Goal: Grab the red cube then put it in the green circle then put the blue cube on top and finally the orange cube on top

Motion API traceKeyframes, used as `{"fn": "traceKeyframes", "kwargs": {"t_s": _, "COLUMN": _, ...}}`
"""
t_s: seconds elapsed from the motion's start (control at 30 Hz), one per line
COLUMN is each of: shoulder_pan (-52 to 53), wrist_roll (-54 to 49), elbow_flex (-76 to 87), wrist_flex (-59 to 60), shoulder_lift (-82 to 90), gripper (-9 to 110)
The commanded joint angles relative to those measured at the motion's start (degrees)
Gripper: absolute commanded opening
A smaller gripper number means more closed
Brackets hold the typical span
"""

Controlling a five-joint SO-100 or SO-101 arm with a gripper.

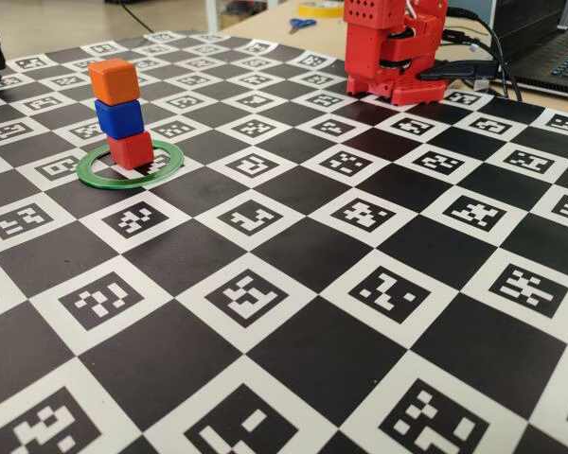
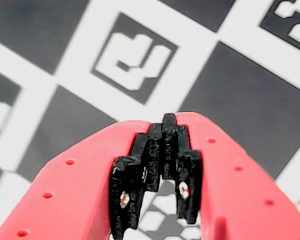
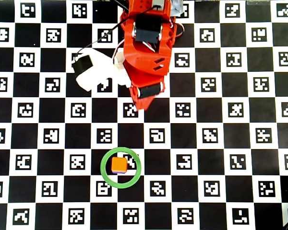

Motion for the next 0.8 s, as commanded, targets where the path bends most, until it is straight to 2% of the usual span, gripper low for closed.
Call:
{"fn": "traceKeyframes", "kwargs": {"t_s": 0.0, "shoulder_pan": 0.35, "wrist_roll": -6.24, "elbow_flex": 9.23, "wrist_flex": -7.03, "shoulder_lift": 10.55, "gripper": -6}}
{"fn": "traceKeyframes", "kwargs": {"t_s": 0.13, "shoulder_pan": -0.09, "wrist_roll": -10.46, "elbow_flex": 22.32, "wrist_flex": -15.47, "shoulder_lift": 18.98, "gripper": -6}}
{"fn": "traceKeyframes", "kwargs": {"t_s": 0.33, "shoulder_pan": -4.13, "wrist_roll": -17.49, "elbow_flex": 35.07, "wrist_flex": -20.13, "shoulder_lift": 27.07, "gripper": -6}}
{"fn": "traceKeyframes", "kwargs": {"t_s": 0.77, "shoulder_pan": -6.33, "wrist_roll": -29.18, "elbow_flex": 58.54, "wrist_flex": -23.29, "shoulder_lift": 44.65, "gripper": -6}}
